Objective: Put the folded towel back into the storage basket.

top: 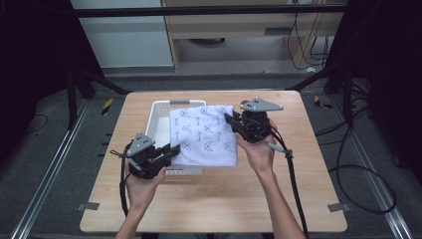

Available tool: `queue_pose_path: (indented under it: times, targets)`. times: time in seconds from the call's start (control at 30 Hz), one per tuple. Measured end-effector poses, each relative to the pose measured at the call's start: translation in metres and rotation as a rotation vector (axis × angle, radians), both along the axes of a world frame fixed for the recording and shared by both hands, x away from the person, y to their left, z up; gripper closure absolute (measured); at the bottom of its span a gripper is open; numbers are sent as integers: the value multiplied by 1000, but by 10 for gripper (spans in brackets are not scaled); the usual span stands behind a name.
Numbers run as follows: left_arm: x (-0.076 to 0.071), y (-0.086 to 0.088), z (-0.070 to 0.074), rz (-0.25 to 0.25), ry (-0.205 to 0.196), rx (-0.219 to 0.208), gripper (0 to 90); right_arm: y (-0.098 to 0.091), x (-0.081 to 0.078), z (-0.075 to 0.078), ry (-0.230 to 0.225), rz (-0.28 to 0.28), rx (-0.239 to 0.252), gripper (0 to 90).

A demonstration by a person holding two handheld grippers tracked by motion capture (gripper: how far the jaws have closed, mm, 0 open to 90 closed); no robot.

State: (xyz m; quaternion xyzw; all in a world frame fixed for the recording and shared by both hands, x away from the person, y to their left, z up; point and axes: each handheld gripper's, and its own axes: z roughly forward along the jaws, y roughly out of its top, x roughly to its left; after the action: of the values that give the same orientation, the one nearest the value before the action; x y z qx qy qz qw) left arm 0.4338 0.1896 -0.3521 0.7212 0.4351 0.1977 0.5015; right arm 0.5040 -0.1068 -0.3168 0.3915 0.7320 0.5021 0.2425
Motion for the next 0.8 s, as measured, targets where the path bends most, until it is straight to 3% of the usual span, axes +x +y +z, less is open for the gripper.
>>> queue_pose_path:
  times: [0.8]
  targets:
    - [14, 37, 4, 95, -5, -25, 750, 41, 23, 4, -21, 28, 17, 773]
